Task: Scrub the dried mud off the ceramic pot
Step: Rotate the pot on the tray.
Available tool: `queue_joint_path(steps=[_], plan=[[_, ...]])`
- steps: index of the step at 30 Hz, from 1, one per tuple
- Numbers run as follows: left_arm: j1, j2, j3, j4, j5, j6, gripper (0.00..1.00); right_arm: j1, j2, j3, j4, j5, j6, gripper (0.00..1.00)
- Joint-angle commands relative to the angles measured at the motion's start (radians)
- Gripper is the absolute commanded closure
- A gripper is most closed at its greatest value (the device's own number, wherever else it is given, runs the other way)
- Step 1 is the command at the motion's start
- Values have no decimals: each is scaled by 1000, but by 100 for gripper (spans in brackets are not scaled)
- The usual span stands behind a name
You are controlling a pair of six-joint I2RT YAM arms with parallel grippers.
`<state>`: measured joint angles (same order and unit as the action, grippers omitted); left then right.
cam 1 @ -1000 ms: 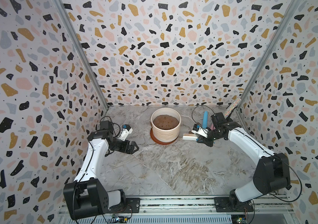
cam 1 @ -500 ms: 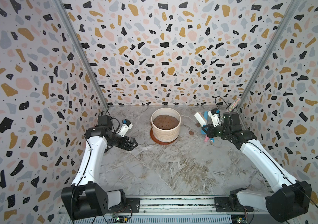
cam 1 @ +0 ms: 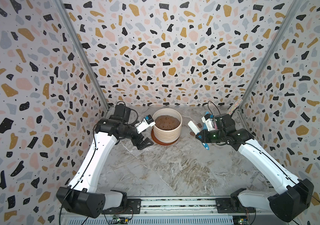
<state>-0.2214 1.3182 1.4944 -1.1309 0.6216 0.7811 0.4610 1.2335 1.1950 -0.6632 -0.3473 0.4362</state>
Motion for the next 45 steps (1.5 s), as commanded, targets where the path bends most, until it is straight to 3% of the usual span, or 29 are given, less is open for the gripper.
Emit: queue_joint_path(steps=[1,4,12,22,30,38,42,45], plan=[[-7,126,90,31,122,199,0,-1,-96,15,-98,63,-54,100],[-32,280,215,-31,125,296,1,1,-165,-35,-92,87,-62,100],[-106,561,405,-133,1,538,18,0,-254,-53,-160,134,-114,100],[-172,702,503,-174,-162,538,45,-1,-245,-52,-191,133,-151,100],[-222,703,489,-185,-230,509,76,1,-230,-47,-192,125,-166,100],[-256,705,488,-201,-284,445,91,0,-209,-41,-184,128,-158,100],[-282,700,512,-200,-307,329,95,0,-188,-46,-169,132,-161,100],[-296,682,542,-178,-314,113,99,0,-173,-47,-167,147,-167,100]])
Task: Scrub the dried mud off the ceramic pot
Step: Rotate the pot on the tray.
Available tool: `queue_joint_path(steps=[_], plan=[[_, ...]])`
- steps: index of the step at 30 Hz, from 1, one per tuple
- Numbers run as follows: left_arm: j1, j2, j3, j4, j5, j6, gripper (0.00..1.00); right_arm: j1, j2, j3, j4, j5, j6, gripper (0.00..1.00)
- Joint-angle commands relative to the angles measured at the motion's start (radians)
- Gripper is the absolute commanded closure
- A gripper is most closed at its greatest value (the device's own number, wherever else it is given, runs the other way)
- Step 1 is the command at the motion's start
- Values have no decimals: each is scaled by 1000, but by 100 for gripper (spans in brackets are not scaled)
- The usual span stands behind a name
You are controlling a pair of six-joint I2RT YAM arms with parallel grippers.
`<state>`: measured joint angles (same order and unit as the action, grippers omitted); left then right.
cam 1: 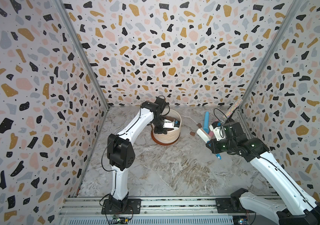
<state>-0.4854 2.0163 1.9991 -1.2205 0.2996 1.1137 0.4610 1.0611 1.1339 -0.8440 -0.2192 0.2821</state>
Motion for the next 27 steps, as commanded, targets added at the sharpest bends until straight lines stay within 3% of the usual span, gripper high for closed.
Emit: queue_joint_path(steps=[1,8,14,19,27], plan=[[-35,-30,33,-86,13,-279,100,-1,4,12,14,22,-16,100],[-58,-213,-224,126,-109,-534,100,0,17,-6,28,33,-10,100],[-96,-293,-354,246,-146,-767,100,-1,18,-12,44,9,-22,100],[-131,-287,-347,295,-204,-983,100,0,-21,-61,107,-66,-126,100],[-139,-181,-270,288,-211,-1337,100,-1,-241,-312,330,-242,-451,100]])
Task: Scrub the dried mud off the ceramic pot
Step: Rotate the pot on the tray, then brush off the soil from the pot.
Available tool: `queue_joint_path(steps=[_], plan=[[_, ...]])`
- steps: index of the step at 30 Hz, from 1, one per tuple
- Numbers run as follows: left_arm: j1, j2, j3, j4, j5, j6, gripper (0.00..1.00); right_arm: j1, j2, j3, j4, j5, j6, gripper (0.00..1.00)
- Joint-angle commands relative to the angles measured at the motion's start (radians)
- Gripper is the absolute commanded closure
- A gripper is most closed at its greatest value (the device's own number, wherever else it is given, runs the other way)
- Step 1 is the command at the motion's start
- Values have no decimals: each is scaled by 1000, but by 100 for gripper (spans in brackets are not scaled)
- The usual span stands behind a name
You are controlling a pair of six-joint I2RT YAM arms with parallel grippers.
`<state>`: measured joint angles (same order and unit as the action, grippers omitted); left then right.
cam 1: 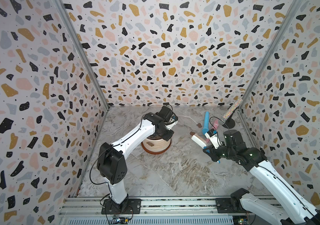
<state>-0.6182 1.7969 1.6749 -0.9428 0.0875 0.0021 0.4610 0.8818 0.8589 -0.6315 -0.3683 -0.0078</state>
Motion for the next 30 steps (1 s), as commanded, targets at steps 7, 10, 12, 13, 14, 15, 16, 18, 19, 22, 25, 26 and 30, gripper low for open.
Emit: queue_joint_path(steps=[7,10,12,13,14,15,16,18,19,22,25,26,30], plan=[[-17,162,219,-27,74,-432,100,38,30,-15,55,-282,-353,100],[-17,193,256,-21,129,-504,100,113,90,2,74,-259,-402,100],[-17,196,261,-12,157,-536,94,175,121,-4,129,-222,-420,100],[-15,192,262,-9,178,-540,89,204,138,-2,163,-202,-418,100],[-12,179,260,-2,196,-536,84,230,159,2,200,-180,-395,100],[-5,161,258,1,200,-531,78,254,184,12,235,-164,-369,100],[5,137,254,6,198,-522,75,280,211,25,265,-150,-346,100],[40,80,243,7,185,-493,71,334,268,60,308,-106,-314,100],[63,45,233,8,177,-476,69,362,301,85,323,-70,-302,100],[160,-60,181,15,167,-435,62,387,409,178,354,-22,-164,100],[278,-161,105,25,172,-367,61,392,518,308,281,-51,-81,100],[317,-189,75,20,161,-344,59,396,549,349,247,-36,-67,100],[502,-303,-80,23,140,-269,37,435,653,489,117,108,-39,100]])
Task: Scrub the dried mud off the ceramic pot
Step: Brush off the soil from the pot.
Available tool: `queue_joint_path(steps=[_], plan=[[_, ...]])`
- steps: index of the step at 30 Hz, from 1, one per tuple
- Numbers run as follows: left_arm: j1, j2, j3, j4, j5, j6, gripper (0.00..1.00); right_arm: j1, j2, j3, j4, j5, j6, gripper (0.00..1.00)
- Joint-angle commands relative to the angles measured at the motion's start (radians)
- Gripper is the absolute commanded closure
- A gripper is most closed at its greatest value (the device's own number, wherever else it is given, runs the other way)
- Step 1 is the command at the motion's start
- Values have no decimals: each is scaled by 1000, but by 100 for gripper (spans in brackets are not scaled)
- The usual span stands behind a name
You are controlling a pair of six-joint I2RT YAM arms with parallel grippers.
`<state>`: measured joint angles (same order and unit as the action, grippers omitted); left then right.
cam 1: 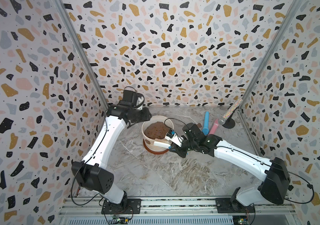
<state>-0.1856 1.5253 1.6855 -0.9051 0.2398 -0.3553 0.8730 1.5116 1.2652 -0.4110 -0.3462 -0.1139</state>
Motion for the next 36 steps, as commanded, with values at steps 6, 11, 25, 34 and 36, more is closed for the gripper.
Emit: queue_joint_path(steps=[6,11,25,34,36], plan=[[276,-173,-311,22,-103,251,0,24,157,255,-314,27,90,100],[334,-263,-436,68,-137,303,0,16,163,237,-340,9,47,100],[347,-362,-539,138,1,335,0,-64,81,65,-397,23,99,100],[349,-359,-557,144,54,334,0,-74,-96,-109,-430,-21,119,100],[349,-364,-563,147,66,334,0,-74,-132,-110,-460,-38,113,100]])
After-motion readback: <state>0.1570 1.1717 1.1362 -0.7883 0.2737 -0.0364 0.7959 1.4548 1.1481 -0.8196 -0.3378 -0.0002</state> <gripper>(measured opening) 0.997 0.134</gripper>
